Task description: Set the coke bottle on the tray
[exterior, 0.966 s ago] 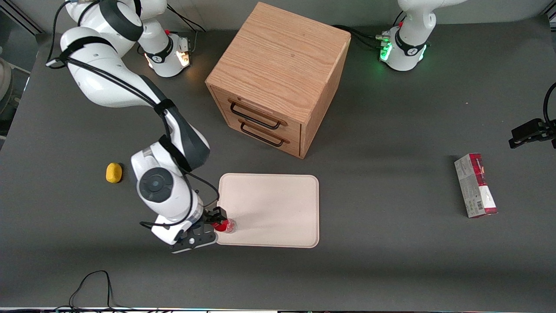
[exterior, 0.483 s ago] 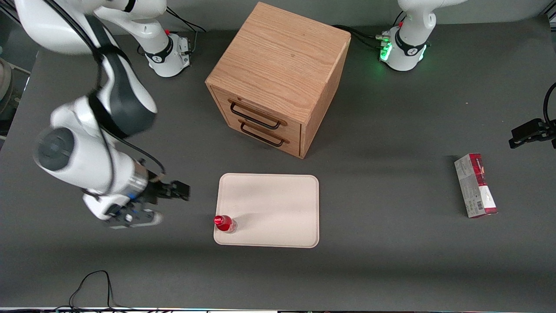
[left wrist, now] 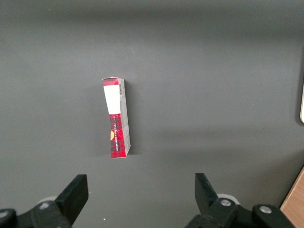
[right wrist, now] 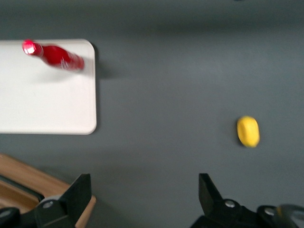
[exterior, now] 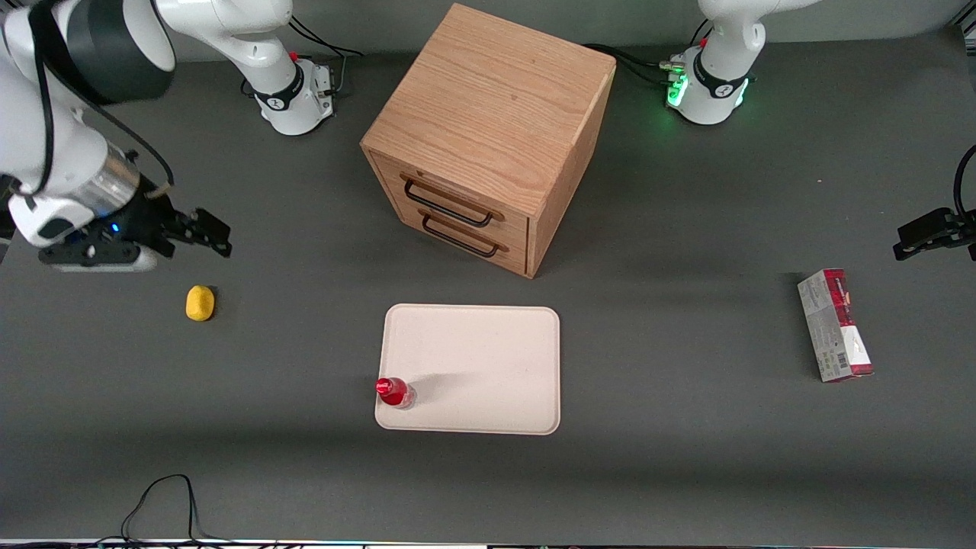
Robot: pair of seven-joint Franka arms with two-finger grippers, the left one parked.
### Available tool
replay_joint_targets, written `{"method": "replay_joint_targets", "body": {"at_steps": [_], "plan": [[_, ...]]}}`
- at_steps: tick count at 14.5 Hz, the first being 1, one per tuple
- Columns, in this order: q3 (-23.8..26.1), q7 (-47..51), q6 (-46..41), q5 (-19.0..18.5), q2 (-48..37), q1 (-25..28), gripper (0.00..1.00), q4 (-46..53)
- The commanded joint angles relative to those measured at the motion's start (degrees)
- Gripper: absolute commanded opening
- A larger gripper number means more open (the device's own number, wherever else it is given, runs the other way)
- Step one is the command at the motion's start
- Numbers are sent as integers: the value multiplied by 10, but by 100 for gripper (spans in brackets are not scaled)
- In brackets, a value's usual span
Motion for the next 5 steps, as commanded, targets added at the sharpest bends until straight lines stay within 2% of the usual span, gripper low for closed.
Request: {"method": "replay_joint_targets", "body": {"at_steps": [1,5], "plan": [[-20,-19,-23,8,-29,2,100,-12],[-30,-20,-27,7,-22,2,100,6]]}}
